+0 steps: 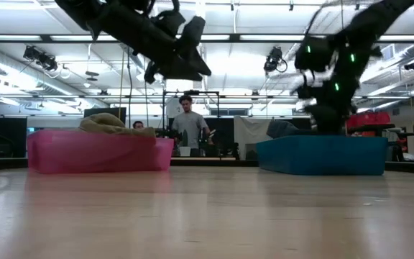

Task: Pick & Place hat
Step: Put the blue cap into the blue bin, then return to Home Position

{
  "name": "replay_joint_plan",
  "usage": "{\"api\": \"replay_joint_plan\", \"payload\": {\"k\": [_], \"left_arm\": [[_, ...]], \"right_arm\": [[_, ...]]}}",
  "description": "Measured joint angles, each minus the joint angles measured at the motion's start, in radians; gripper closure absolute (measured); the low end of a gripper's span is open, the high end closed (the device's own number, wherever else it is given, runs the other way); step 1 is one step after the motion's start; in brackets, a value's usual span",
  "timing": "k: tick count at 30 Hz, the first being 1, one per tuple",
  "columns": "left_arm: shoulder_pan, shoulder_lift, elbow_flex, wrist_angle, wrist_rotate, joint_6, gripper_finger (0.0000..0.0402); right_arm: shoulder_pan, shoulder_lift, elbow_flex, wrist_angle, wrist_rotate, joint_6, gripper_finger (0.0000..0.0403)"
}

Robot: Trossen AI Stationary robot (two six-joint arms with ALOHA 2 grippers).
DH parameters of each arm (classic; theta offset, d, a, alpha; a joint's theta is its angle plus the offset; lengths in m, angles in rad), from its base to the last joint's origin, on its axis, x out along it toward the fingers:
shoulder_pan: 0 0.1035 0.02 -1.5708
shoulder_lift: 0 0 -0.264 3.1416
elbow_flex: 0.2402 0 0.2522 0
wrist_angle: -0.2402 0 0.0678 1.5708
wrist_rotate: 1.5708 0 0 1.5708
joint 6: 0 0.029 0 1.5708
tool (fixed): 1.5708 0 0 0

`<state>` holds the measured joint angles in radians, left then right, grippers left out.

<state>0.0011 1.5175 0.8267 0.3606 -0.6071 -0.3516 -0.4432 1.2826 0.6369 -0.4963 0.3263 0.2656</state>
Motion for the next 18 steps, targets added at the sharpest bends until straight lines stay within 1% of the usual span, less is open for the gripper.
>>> {"api": "replay_joint_plan", "payload": {"k": [4,7,9,11,12,14,18], "left_arm": [[-0.017,-0.063,0.0,-0.003,0.0,0.061,0.0259],[-0.032,-0.136,0.0,-0.016,0.0,0.11,0.0259],[-0.043,-0.194,0.0,-0.06,0.0,0.146,0.0259],[-0.054,-0.251,0.0,-0.111,-0.001,0.169,0.0259],[-0.061,-0.284,0.0,-0.152,-0.001,0.178,0.0259],[-0.078,-0.347,0.0,-0.238,-0.001,0.18,0.0259],[-0.117,-0.474,0.0,-0.39,-0.002,0.181,0.0259]], "right_arm": [[0.015,-0.073,0.145,-0.173,-0.066,0.008,0.0358],[0.033,-0.113,0.242,-0.292,-0.092,0.014,0.0338],[0.052,-0.142,0.306,-0.336,-0.114,0.007,0.0327],[0.073,-0.173,0.354,-0.376,-0.166,0.011,0.0319],[0.088,-0.192,0.372,-0.377,-0.188,0.017,0.0316],[0.133,-0.243,0.387,-0.323,-0.207,0.017,0.0312],[0.245,-0.35,0.357,-0.193,-0.226,-0.051,0.0312]]}}
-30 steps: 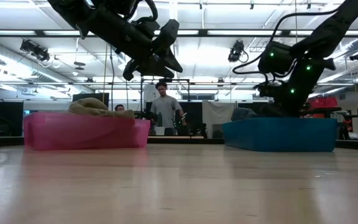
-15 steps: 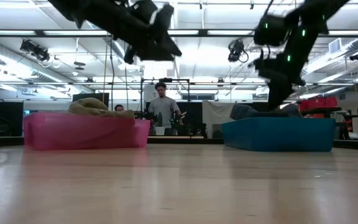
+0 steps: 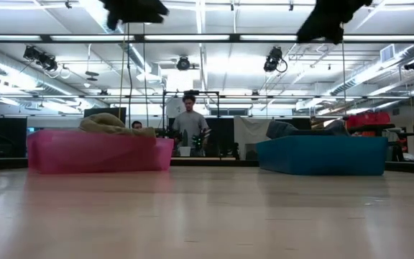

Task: Pick & Place hat
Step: Return to Home Position

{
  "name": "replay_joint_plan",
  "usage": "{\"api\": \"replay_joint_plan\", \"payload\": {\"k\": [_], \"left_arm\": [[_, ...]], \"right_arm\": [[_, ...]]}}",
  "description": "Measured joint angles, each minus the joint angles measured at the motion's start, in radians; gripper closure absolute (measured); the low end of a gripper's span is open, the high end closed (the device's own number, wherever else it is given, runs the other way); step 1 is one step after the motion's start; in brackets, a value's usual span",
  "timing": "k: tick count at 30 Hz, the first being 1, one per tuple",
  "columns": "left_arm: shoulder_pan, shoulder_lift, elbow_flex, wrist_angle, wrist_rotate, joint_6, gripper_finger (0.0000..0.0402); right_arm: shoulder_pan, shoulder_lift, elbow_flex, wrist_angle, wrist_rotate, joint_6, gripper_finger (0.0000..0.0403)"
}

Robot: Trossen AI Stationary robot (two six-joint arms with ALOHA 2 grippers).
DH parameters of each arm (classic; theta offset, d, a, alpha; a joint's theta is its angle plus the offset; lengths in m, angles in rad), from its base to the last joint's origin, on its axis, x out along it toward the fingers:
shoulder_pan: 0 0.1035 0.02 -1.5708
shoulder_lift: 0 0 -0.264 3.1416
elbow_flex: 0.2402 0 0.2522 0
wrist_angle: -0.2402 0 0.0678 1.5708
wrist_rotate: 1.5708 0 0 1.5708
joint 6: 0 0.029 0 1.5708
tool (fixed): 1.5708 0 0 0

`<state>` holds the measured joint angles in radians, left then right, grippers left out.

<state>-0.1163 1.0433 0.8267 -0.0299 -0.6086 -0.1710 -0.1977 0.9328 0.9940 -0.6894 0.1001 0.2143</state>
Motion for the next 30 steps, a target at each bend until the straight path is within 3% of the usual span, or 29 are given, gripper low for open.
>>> {"api": "replay_joint_plan", "payload": {"k": [6,14,19,25,30], "left_arm": [[-0.051,-0.16,0.0,-0.192,-0.001,0.0,0.026],[-0.069,-0.216,0.0,-0.309,0.0,-0.003,0.026],[-0.09,-0.28,0.0,-0.342,-0.024,0.037,0.026],[-0.088,-0.467,-0.011,-0.448,-0.03,-0.001,0.026],[-0.088,-0.596,-0.223,-0.306,0.042,0.03,0.026]], "right_arm": [[0.149,-0.17,-0.147,0.258,-0.051,-0.066,0.0319],[0.245,-0.402,-0.465,0.581,-0.057,-0.073,0.0323],[0.258,-0.571,-0.598,0.646,-0.057,-0.065,0.0324],[0.258,-0.749,-0.663,0.641,-0.057,-0.088,0.0324],[0.258,-0.877,-0.743,0.665,-0.056,-0.118,0.0324]]}}
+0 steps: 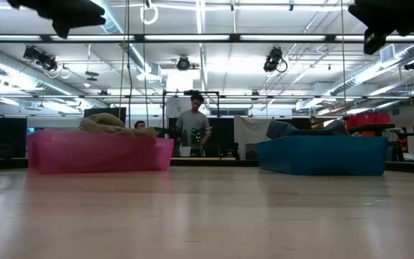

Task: Pick & Place hat
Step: Return to Home Position

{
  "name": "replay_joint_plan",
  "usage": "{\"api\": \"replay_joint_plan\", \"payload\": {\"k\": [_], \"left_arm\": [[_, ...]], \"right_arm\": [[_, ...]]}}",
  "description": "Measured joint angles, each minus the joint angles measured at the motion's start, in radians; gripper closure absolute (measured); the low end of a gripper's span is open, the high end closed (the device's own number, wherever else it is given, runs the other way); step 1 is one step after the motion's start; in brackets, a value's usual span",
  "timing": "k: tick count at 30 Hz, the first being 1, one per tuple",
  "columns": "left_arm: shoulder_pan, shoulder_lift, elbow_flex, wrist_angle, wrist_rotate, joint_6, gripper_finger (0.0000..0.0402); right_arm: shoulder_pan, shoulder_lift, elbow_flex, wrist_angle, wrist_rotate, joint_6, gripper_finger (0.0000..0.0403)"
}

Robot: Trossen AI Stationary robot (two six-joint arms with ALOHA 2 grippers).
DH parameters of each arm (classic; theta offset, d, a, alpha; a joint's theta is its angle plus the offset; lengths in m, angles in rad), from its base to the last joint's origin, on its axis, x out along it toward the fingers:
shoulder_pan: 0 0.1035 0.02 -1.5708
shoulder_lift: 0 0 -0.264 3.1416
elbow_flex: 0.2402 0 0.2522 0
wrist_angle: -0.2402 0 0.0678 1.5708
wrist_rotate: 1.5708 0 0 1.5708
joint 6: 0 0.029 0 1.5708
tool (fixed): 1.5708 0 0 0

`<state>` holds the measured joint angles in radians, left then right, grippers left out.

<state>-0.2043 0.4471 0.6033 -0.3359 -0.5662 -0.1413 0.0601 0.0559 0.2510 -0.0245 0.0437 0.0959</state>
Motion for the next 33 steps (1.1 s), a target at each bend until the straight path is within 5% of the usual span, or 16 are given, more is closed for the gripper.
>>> {"api": "replay_joint_plan", "payload": {"k": [6,16,26,33], "left_arm": [[0.0,-0.143,-0.236,0.229,0.108,0.146,0.026],[0.0,-0.447,-0.395,0.25,0.212,0.225,0.026],[0.002,-0.439,-0.548,0.459,0.375,0.252,0.026],[0.005,-0.435,-0.594,0.496,0.388,0.261,0.026]], "right_arm": [[0.0,-0.055,-0.077,0.024,0.0,-0.012,0.0324],[0.0,-0.056,-0.097,0.008,0.01,-0.032,0.0324],[0.0,-0.056,-0.232,0.156,0.012,0.001,0.0324],[0.0,-0.056,-0.236,0.143,0.027,-0.018,0.0324]]}}
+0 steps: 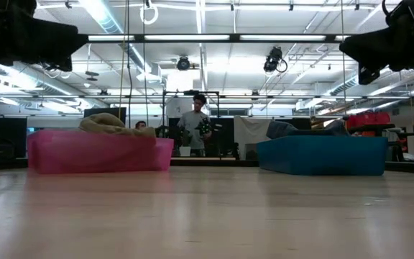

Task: Pick & Place hat
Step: Return to Home Position

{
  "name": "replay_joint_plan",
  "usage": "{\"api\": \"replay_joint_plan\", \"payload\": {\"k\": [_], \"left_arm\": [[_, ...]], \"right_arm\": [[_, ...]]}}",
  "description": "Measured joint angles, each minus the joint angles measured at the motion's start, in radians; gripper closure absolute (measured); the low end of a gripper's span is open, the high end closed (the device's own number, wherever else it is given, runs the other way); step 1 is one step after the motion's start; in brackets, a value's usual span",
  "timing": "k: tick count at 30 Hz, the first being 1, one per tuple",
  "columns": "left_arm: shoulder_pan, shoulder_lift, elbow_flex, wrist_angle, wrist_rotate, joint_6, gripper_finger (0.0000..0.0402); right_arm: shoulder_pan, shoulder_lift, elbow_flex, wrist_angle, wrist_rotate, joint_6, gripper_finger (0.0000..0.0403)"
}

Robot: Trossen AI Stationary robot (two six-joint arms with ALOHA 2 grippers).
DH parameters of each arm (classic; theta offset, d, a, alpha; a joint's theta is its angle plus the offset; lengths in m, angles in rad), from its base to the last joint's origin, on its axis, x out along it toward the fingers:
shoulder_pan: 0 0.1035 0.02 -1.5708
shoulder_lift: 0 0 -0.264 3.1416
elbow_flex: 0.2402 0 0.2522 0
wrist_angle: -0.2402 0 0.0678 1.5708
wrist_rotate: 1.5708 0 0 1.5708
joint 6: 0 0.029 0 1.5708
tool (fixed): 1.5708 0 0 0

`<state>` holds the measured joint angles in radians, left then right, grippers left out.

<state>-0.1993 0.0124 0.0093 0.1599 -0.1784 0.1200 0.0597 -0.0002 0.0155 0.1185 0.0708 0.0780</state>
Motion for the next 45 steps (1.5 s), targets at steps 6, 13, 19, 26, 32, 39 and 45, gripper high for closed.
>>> {"api": "replay_joint_plan", "payload": {"k": [6,13,19,26,32,39,45], "left_arm": [[0.0,0.0,0.0,-0.079,0.0,-0.047,0.026],[0.0,0.0,0.0,-0.099,0.0,-0.052,0.0259],[0.0,0.0,-0.001,-0.099,0.0,-0.056,0.0259],[0.0,0.0,-0.001,-0.098,-0.001,-0.056,0.0259],[0.0,0.0,-0.002,-0.098,-0.001,-0.056,0.0259],[0.0,0.0,-0.002,-0.098,-0.001,-0.056,0.0259],[0.0,0.0,-0.002,-0.098,-0.001,-0.056,0.0259]], "right_arm": [[0.0,0.0,0.0,-0.079,0.0,0.042,0.0324],[0.0,0.003,0.0,-0.1,-0.001,0.044,0.0324],[0.0,0.003,0.0,-0.099,-0.002,0.044,0.0324],[0.0,0.003,0.0,-0.099,-0.002,0.044,0.0324],[0.0,0.003,0.0,-0.099,-0.002,0.044,0.0324],[0.0,0.003,0.0,-0.099,-0.003,0.044,0.0324],[0.0,0.003,0.0,-0.099,-0.003,0.044,0.0324]]}}
